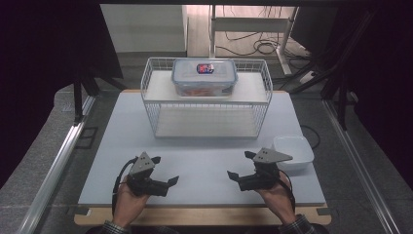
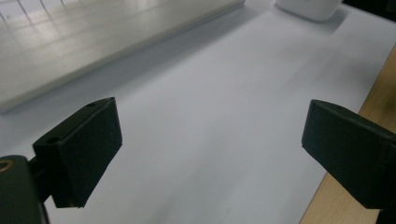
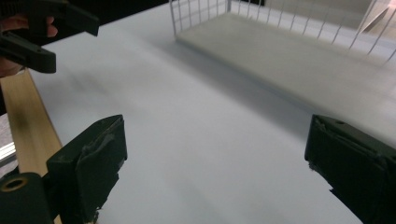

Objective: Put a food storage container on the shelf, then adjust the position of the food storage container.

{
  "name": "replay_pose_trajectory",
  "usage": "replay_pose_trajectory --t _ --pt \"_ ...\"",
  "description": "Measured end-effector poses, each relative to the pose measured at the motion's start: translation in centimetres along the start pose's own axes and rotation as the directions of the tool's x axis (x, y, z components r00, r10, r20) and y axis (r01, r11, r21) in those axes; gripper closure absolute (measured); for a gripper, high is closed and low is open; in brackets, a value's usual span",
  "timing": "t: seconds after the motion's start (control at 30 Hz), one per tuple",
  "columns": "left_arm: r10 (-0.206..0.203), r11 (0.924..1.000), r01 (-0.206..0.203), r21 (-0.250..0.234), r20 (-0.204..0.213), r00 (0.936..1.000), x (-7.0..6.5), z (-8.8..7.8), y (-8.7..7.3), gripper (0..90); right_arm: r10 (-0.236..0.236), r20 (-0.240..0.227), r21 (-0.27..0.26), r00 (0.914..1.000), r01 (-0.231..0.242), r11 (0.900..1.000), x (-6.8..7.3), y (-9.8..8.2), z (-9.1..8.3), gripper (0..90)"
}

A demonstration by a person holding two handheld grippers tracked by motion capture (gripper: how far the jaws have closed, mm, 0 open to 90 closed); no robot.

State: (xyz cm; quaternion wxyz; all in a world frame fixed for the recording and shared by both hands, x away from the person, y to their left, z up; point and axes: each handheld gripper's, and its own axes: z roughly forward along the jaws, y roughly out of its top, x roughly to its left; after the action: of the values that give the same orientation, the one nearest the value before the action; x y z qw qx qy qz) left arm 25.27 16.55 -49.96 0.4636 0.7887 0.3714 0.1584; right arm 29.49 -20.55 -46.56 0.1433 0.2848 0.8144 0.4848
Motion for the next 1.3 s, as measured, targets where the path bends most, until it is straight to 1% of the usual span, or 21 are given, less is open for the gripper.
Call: replay_pose_trajectory --t 0.1,0.13,0.2,0.27,0.33,0.4,0.53,0.57,0.63,0.67,0.7,0.77,0.8,0.83,0.9,0.93,1.0,1.03,1.13,1.23,1.3 --pt "0.014 0.9991 -0.013 0.039 -0.023 0.9996 0.1 0.2 -0.8 4.6 0.009 -0.011 0.055 0.9999 -0.008 0.998 0.2 -1.3 0.8 6.0" --pt "0.017 0.9989 -0.016 0.045 -0.029 0.9994 0.1 0.2 -0.9 4.4 0.006 -0.007 0.07 1.0 -0.006 0.998 0.3 -1.6 1.1 6.0" --pt "0.016 0.9992 -0.015 0.038 -0.034 0.9993 0.2 0.1 -0.9 4.4 0.003 0.006 0.091 1.0 -0.004 0.996 0.2 -1.9 1.3 5.7" --pt "0.009 0.9997 -0.009 0.023 -0.03 0.9995 0.3 0.0 -0.9 4.3 0.015 0.024 0.096 0.9996 -0.017 0.995 0.1 -1.8 1.4 3.1" --pt "0.01 0.9997 -0.009 0.024 -0.032 0.9994 0.3 0.1 -1.0 4.3 0.023 0.031 0.094 0.9993 -0.026 0.995 -0.1 -1.6 1.2 0.4" --pt "0.012 0.9994 -0.011 0.032 -0.034 0.9993 0.4 0.2 -1.1 4.3 0.034 0.041 0.079 0.9986 -0.037 0.996 -0.4 -1.3 0.7 0.0" --pt "0.016 0.9991 -0.015 0.039 -0.033 0.9993 0.3 0.4 -1.1 4.4 0.076 0.086 0.077 0.9934 -0.082 0.994 -1.5 -0.7 -0.3 0.0" --pt "0.017 0.9991 -0.016 0.038 -0.032 0.9993 0.3 0.4 -1.1 4.3 0.081 0.094 0.075 0.9923 -0.088 0.993 -1.8 -0.6 -0.7 1.5" --pt "0.017 0.9991 -0.015 0.039 -0.031 0.9994 0.3 0.4 -1.1 4.4 0.093 0.124 0.065 0.9879 -0.102 0.993 -2.6 -0.4 -1.4 7.2" --pt "0.014 0.9991 -0.012 0.04 -0.029 0.9995 0.3 0.5 -1.2 4.4 0.092 0.146 0.06 0.985 -0.102 0.993 -3.1 -0.3 -1.8 10.8" --pt "0.013 0.9991 -0.012 0.041 -0.028 0.9995 0.3 0.5 -1.2 4.4 0.095 0.174 0.06 0.9801 -0.107 0.992 -3.6 -0.3 -2.2 15.4" --pt "0.009 0.9991 -0.008 0.041 -0.026 0.9996 0.4 0.5 -1.2 4.4 0.102 0.214 0.06 0.9716 -0.117 0.991 -4.6 -0.3 -3.2 27.3" --pt "0.008 0.9992 -0.007 0.04 -0.025 0.9996 0.4 0.6 -1.2 4.5 0.109 0.221 0.062 0.9691 -0.126 0.99 -5.1 -0.3 -3.7 33.3" --pt "0.005 0.9992 -0.004 0.039 -0.024 0.9997 0.4 0.6 -1.2 4.5 0.116 0.234 0.063 0.9653 -0.134 0.989 -5.6 -0.3 -4.1 38.0" --pt "0.003 0.9992 -0.003 0.041 -0.021 0.9998 0.4 0.6 -1.2 4.5 0.127 0.26 0.062 0.9572 -0.148 0.987 -6.6 -0.5 -5.0 50.6" --pt "0.005 0.9991 -0.004 0.043 -0.02 0.9998 0.4 0.6 -1.3 4.5 0.121 0.272 0.069 0.9547 -0.145 0.987 -7.1 -0.6 -5.4 55.8" --pt "0.01 0.9989 -0.009 0.046 -0.02 0.9998 0.4 0.7 -1.2 4.5 0.109 0.31 0.081 0.9444 -0.14 0.987 -8.0 -0.8 -6.2 68.7" --pt "0.01 0.9988 -0.009 0.047 -0.018 0.9998 0.4 0.7 -1.2 4.5 0.106 0.318 0.084 0.9421 -0.14 0.987 -8.5 -0.9 -6.6 73.6" --pt "0.013 0.9986 -0.012 0.052 -0.014 0.9998 0.3 0.8 -1.2 4.6 0.116 0.345 0.086 0.9314 -0.154 0.984 -9.9 -1.2 -7.8 89.0" --pt "0.01 0.9984 -0.01 0.055 -0.011 0.9999 0.4 0.9 -1.3 4.6 0.136 0.372 0.084 0.9182 -0.179 0.98 -11.2 -1.6 -8.8 89.9" --pt "0.01 0.9984 -0.009 0.055 -0.01 0.9999 0.4 0.9 -1.3 4.7 0.154 0.395 0.075 0.9056 -0.199 0.977 -12.0 -1.9 -9.5 89.9"
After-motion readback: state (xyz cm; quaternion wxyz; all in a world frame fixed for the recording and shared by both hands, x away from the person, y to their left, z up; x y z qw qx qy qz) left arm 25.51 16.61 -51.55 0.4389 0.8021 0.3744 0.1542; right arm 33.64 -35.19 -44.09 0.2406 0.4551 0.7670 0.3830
